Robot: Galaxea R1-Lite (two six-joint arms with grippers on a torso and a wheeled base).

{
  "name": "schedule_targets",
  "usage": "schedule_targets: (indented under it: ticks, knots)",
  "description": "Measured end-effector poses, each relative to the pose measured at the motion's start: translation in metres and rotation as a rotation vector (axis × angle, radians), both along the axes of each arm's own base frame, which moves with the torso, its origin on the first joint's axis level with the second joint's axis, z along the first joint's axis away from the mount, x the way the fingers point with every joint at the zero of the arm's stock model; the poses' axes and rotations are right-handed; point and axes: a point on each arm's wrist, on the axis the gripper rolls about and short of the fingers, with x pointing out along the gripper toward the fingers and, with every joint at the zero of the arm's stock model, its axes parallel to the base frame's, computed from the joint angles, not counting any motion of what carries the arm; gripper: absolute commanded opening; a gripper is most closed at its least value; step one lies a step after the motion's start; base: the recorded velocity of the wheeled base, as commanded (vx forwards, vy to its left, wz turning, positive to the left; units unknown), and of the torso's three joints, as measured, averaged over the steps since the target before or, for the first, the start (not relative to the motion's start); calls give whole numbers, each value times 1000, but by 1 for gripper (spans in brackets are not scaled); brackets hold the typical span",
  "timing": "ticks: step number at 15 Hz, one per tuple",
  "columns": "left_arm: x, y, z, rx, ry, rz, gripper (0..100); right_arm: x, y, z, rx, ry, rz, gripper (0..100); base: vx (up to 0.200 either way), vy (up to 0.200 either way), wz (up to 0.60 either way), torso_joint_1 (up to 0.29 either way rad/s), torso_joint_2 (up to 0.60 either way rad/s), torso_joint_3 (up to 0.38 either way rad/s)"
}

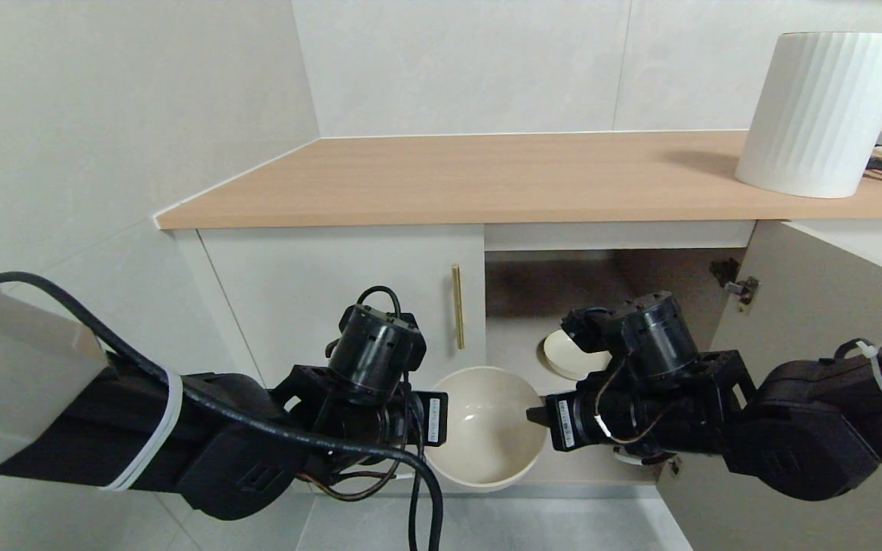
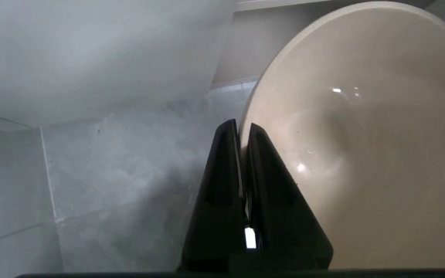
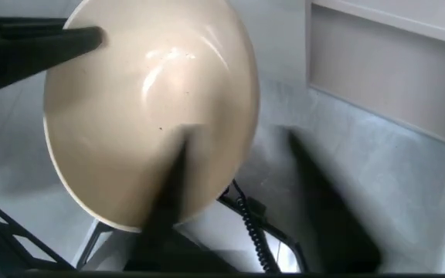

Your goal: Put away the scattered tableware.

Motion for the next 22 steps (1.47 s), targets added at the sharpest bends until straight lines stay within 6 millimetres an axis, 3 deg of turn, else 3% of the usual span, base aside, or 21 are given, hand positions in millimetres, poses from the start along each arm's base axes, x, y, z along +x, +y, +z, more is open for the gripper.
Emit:
schedule_targets:
  ticks: [7, 8, 19, 22]
  knots:
    - [0, 0, 0, 0, 0, 1, 0, 0, 0, -2, -4, 4, 0, 0, 0, 0, 0, 0, 0, 0]
    - [0, 0, 0, -3, -1, 0, 100, 0, 0, -2, -5, 4, 1, 0, 0, 0, 0, 0, 0, 0]
    - [0, 1, 10, -54, -32, 27, 100, 5, 2, -8, -17, 13, -11, 0, 0, 0, 0, 0, 0, 0]
    - [-2, 2, 18, -90, -63, 33, 100, 36, -7, -16, -54, -16, -159, 0, 0, 0, 0, 0, 0, 0]
